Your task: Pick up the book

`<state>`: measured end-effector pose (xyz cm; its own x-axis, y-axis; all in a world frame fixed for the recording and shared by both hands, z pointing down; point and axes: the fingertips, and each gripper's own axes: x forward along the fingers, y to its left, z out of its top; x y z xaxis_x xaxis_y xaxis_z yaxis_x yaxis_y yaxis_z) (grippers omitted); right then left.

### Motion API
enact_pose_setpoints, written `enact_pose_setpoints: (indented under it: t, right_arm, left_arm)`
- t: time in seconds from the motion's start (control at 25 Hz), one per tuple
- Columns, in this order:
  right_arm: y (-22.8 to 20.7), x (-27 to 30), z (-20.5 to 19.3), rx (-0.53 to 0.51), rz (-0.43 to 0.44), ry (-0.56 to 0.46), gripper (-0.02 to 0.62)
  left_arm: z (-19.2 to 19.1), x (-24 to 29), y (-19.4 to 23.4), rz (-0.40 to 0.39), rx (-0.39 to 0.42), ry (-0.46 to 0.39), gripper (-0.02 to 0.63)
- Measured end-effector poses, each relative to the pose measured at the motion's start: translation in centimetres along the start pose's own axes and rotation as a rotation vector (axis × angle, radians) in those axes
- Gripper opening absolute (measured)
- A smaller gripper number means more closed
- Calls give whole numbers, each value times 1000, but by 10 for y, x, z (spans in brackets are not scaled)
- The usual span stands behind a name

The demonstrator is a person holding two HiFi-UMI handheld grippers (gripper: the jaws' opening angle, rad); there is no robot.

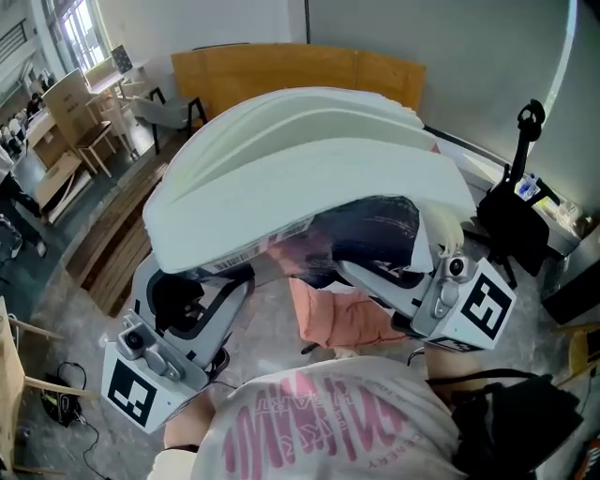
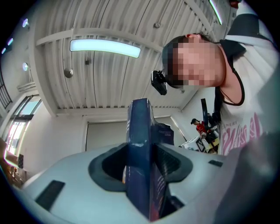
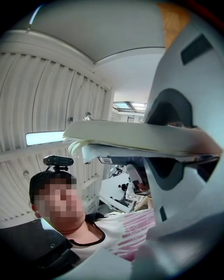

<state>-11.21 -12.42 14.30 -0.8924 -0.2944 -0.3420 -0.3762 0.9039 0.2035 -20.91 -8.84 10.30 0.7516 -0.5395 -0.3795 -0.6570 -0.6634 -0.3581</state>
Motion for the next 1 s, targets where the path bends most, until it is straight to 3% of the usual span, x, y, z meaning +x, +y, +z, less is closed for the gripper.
enact_pose_setpoints:
  t: [0.32,1.0]
  right_arm:
    - [20,1,30,-27,27,-80,176]
    - [21,7,31,-43,44,-54,176]
  left_arm:
    - [22,-4,-12,-42,23,-66,199]
    - [23,-5,-9,-31,21,-85,199]
